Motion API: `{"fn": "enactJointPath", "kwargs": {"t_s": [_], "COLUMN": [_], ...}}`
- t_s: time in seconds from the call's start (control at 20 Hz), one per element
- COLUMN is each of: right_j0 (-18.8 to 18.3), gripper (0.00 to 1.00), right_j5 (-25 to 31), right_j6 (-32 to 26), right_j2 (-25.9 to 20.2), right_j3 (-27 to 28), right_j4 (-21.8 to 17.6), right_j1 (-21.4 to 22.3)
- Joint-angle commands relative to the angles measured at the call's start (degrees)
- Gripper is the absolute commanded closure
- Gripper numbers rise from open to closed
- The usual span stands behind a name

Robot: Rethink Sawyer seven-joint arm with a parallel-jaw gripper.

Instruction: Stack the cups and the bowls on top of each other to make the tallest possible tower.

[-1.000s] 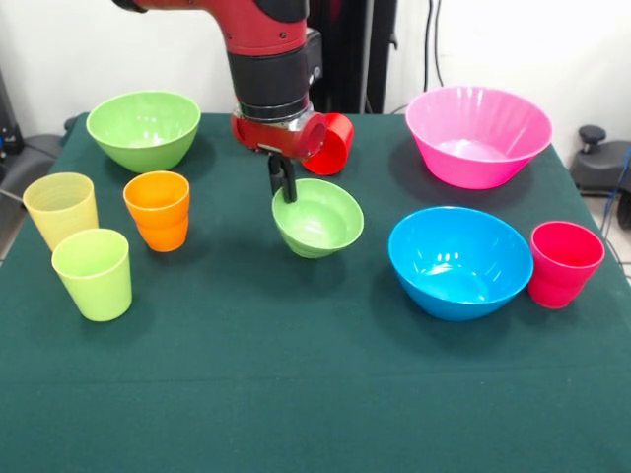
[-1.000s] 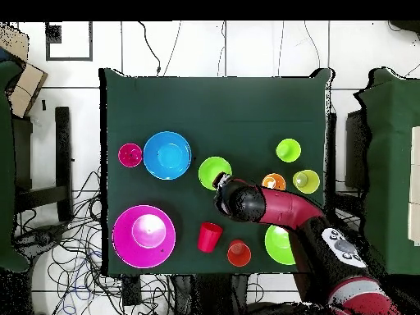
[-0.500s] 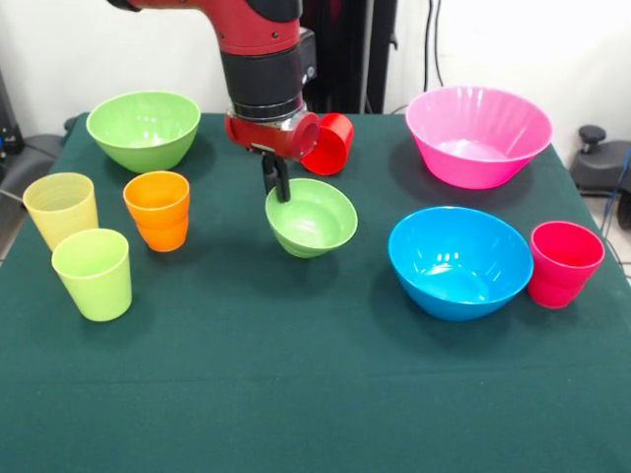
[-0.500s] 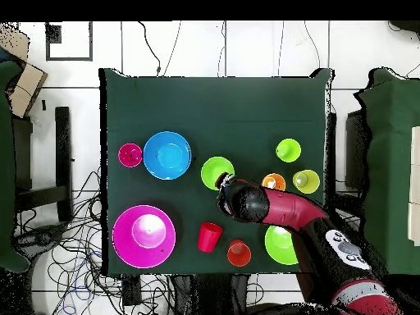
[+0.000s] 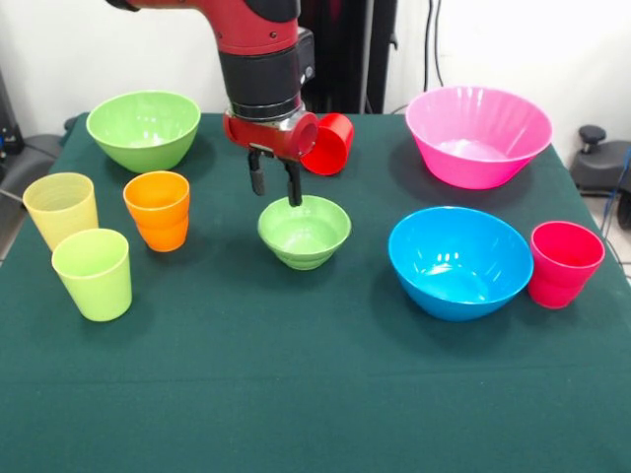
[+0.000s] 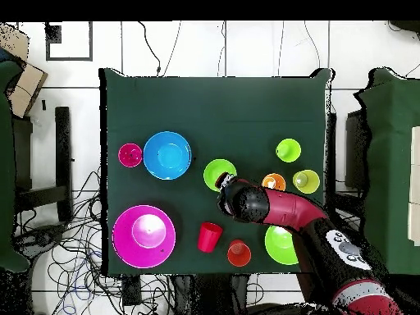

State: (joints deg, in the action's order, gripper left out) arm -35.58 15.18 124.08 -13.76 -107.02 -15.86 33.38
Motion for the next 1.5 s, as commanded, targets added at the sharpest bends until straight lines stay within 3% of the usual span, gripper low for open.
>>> {"fn": "enactJointPath", "kwargs": {"t_s": [0.05,0.35,0.7,1.5], "right_j0": [-0.2,0.04,0.99,9.05], "gripper": [0.0,0.0,0.0,0.0], "right_j5": [-0.41,-0.64,2.48,7.23], "right_j6": [4.64,4.53,5.12,6.12], "right_j2": [-1.91,-1.59,-2.97,2.89], "right_j3": [1.4,1.88,3.23,10.93], "right_j4": [1.93,1.64,4.63,8.86], "right_j1": [-0.12,0.26,1.54,-1.11]}}
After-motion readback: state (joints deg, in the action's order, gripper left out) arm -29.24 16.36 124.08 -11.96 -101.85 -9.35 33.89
